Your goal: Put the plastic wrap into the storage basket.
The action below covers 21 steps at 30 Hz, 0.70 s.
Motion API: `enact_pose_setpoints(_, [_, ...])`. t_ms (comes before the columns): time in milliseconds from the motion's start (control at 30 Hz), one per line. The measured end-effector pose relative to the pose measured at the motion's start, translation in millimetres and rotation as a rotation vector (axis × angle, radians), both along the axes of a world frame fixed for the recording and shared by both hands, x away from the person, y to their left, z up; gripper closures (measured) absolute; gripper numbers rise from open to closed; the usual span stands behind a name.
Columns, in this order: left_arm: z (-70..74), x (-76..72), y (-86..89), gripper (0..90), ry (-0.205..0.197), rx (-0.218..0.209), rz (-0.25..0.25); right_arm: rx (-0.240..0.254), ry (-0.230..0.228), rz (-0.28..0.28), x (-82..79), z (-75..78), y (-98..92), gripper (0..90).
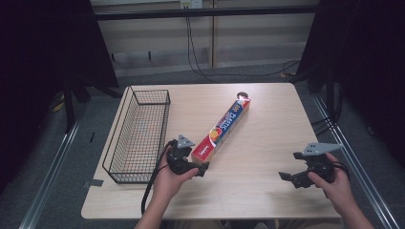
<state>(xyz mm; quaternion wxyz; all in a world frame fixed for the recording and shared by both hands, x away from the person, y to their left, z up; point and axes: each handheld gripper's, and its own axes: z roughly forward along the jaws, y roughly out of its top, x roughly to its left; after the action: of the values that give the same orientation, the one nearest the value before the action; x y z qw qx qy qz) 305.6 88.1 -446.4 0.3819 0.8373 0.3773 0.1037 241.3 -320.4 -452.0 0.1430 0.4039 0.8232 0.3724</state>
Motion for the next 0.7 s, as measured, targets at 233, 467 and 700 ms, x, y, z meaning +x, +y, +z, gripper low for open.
enact_pose_setpoints(233, [4.1, 8.7, -7.7, 2.6, 0.032, -0.001, -0.017, 0.016, -0.004, -0.021, -5.5, 1.6, -10.9, 2.7])
enact_pose_setpoints(467, [13.0, 23.9, -23.1, 2.2, 0.047, -0.012, -0.029, 0.022, -0.009, -0.038, -9.8, 2.3, -17.0, 2.7])
enact_pose_setpoints(700, [20.7, 49.0, -37.2, 0.9, 0.086, -0.016, -0.041, 0.027, -0.010, -0.035, -11.0, 2.8, -20.2, 2.7])
